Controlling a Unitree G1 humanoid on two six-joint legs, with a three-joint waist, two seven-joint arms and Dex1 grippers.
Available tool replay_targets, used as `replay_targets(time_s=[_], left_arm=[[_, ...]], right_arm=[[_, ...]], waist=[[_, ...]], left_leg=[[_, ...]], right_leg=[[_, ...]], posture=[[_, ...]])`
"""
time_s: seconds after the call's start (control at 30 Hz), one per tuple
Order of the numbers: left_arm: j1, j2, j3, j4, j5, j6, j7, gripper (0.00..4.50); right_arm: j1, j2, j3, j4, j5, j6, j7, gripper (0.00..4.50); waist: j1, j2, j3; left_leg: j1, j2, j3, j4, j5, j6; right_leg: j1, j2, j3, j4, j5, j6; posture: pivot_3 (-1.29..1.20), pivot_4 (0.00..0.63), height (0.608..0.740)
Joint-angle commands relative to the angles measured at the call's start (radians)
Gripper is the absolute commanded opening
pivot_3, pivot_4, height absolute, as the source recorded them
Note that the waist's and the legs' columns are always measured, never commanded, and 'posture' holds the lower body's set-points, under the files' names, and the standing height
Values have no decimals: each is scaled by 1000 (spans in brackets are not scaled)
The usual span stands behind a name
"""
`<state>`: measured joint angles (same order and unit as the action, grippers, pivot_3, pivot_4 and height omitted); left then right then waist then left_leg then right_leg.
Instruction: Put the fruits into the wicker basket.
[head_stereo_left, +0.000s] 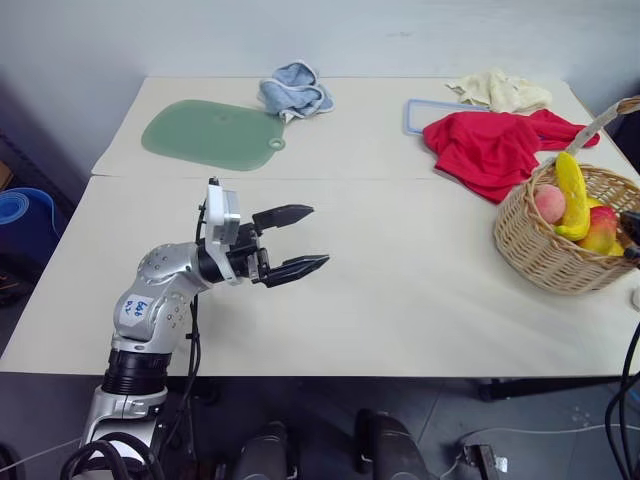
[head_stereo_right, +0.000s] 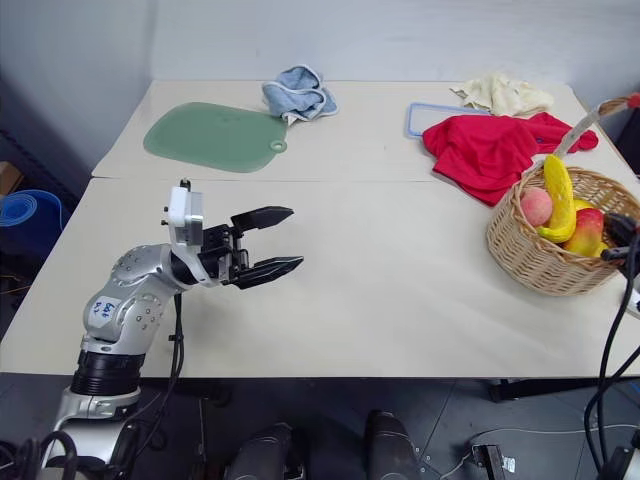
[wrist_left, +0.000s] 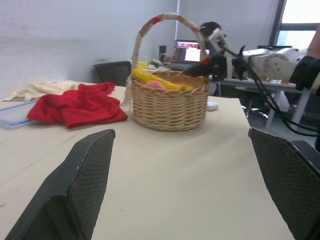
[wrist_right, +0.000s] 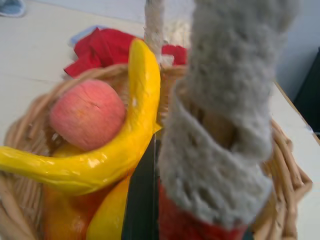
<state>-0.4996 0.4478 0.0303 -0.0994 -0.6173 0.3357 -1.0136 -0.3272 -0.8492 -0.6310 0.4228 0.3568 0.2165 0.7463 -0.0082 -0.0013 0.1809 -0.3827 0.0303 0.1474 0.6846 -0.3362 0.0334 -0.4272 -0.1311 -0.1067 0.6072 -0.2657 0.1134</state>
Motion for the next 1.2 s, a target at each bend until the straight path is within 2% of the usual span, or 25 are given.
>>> replay_targets(time_s=[0.03, 0.13, 0.27, 0.43, 0.47, 0.63, 0.77, 0.87, 1.0, 1.2], left_arm=[[-15, 11, 8, -1, 5, -17, -22, 4500], [-18, 19, 13, 2, 7, -15, -28, 4500], [-1, 41, 32, 10, 10, -28, -38, 4500], [61, 125, 33, 93, 107, -139, -95, 4500], [71, 147, 32, 111, 135, -177, -111, 4500], [114, 255, 75, 149, 182, -229, -129, 4500], [215, 300, 94, 114, 199, -248, -135, 4500], [285, 294, 103, 92, 204, -227, -95, 4500], [351, 282, 115, 68, 211, -244, -67, 4500], [405, 262, 120, 6, 213, -254, -27, 4500]], right_arm=[[13, -35, 20, 31, -12, -51, 30, 429], [63, -62, 2, 1, -3, -72, 52, 1200], [196, -89, -96, -165, 91, -23, 140, 2595], [377, -99, -273, -322, 171, 4, 232, 4277], [412, -100, -282, -349, 167, 13, 242, 4476], [585, -58, -236, -581, 165, -41, 349, 4476], [661, 17, -25, -788, 154, -131, 428, 4476], [548, 91, 173, -750, 77, -239, 404, 4476], [340, 163, 371, -547, -51, -388, 392, 4476], [180, 192, 472, -342, -105, -500, 380, 4476]], waist=[[0, 0, 0], [4, 0, 0], [15, 0, 0], [18, 1, 0], [18, 1, 0], [6, -1, 0], [4, -1, -1], [1, -2, -1], [4, -3, -1], [8, -3, -1]], left_leg=[[0, 0, 0, 0, 0, 0], [1, 1, 0, 0, 0, 0], [0, 1, -1, 0, 0, 0], [1, 0, -2, -1, 0, 0], [2, 1, -3, -1, -1, 0], [5, 2, -3, -2, -2, 0], [9, 3, -2, -4, -4, -1], [12, 3, 0, -3, -6, -1], [12, 2, 2, -2, -6, -1], [11, 1, 0, -2, -6, -1]], right_leg=[[0, 0, 0, 0, 0, 0], [0, 0, 0, 0, 0, 0], [1, -1, 0, -1, 0, 0], [1, -1, 1, -2, 0, 0], [1, -1, 1, -2, 0, 0], [2, -1, 2, -5, 0, -1], [3, -2, 2, 0, -1, -1], [5, -2, 1, 2, -1, -1], [5, -5, 1, -1, -1, -1], [3, -6, -1, 6, -1, -1]], posture=[[0, 150, 740], [0, 150, 740], [0, 150, 740], [0, 150, 740], [0, 150, 740], [0, 150, 740], [0, 150, 740], [0, 150, 740], [0, 150, 740], [0, 150, 740]])
